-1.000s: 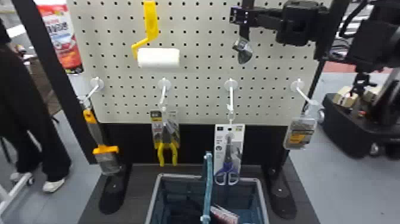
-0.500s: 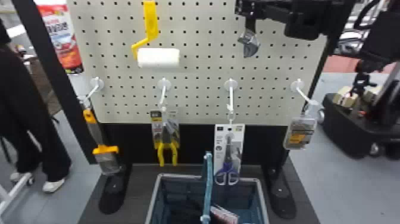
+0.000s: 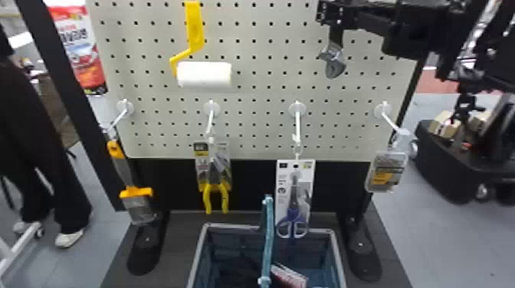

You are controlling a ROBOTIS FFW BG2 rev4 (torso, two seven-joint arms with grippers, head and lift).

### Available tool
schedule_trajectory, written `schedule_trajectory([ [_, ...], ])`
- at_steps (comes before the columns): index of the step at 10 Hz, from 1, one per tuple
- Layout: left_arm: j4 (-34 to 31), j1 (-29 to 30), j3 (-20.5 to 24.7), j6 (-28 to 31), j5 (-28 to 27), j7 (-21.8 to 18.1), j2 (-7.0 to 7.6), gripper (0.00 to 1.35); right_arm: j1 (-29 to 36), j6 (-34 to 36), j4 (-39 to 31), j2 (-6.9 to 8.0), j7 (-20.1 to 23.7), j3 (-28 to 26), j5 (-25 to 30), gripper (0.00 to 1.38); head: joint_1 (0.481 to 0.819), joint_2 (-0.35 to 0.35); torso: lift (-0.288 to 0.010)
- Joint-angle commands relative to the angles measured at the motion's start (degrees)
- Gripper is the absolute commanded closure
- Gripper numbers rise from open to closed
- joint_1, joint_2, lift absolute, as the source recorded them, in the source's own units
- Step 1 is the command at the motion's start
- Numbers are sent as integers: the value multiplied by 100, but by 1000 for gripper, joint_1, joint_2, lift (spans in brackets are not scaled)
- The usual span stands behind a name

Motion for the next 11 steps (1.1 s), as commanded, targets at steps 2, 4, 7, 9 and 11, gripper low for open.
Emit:
schedule_trajectory([
  [2, 1, -4, -1, 0, -5, 0, 0, 121, -76, 9, -68, -17, 0, -37, 35, 1167, 549, 0, -100],
  [4, 1, -4, -19, 9, 4, 0, 0, 121, 59, 44, -321, -26, 0, -186, 44, 1167, 549, 0, -100],
  [7, 43, -16, -10, 0, -5, 0, -26, 121, 785, 36, -771, 255, -8, -775, 61, 1167, 549, 0, -100],
  [9, 85, -29, -19, -26, -5, 0, -26, 121, 1167, -17, -911, 378, 0, -1162, 123, 1167, 549, 0, -100],
  [11, 156, -41, -19, -70, 4, 0, -61, 121, 1610, -140, -996, 527, -8, -1513, 202, 1167, 549, 0, -100],
])
